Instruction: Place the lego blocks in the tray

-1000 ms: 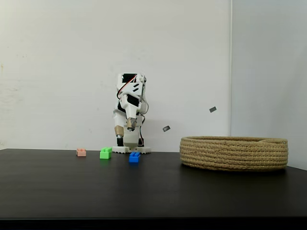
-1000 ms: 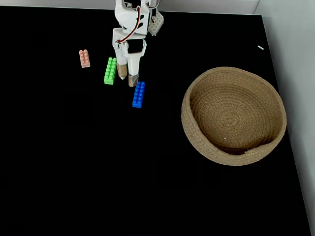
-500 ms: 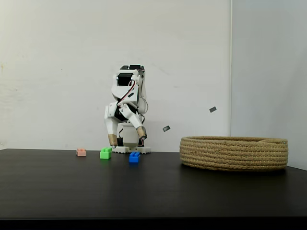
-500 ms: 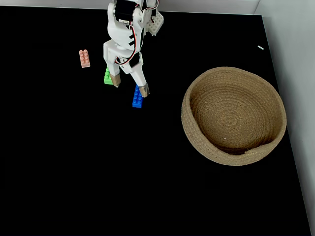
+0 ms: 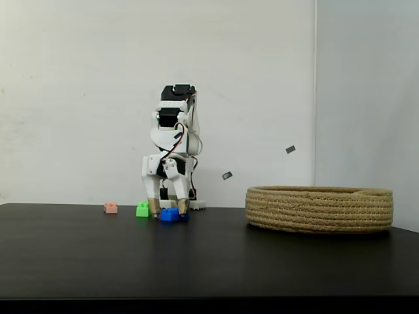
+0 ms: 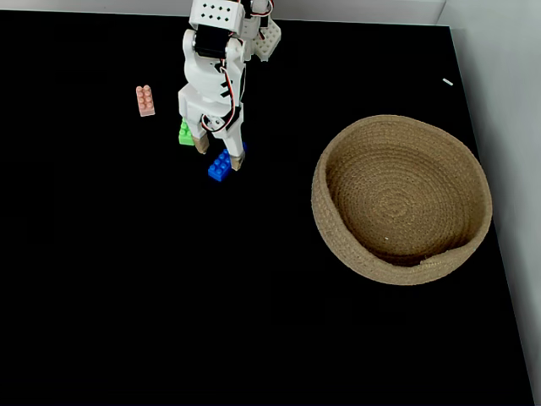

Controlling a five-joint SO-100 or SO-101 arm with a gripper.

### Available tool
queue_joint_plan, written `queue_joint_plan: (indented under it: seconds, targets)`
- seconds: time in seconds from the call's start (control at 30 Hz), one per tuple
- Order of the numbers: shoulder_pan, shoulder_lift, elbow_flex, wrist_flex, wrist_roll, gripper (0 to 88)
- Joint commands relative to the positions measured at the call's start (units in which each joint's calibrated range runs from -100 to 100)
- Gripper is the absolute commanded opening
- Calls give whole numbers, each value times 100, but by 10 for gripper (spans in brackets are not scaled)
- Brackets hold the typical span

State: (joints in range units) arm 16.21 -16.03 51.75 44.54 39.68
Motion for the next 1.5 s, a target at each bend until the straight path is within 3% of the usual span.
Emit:
queue_joint_plan:
  seconds: [0.0, 0.1, 0.23, 0.33, 0.53, 0.7, 0.9, 1.07, 1.2, 1.47]
  targets:
    - [-112, -177, 174, 65, 73, 212]
    - [-112, -142, 202, 23, 49, 176]
    - [-79, -168, 147, -135, -54, 3]
    - [-54, -590, 37, 173, -132, 0]
    - [-1151, -2086, -1914, 1523, -1372, 0]
    - [-2478, -2421, -2407, 1223, -1954, 0]
    - [-3797, -1561, -2580, 831, -2540, 0]
    - [-4349, -796, -2744, 15, -2794, 1]
    - [-4555, -168, -3437, -2, -3062, 59]
    - [-4267, -211, -3145, 398, -3101, 310]
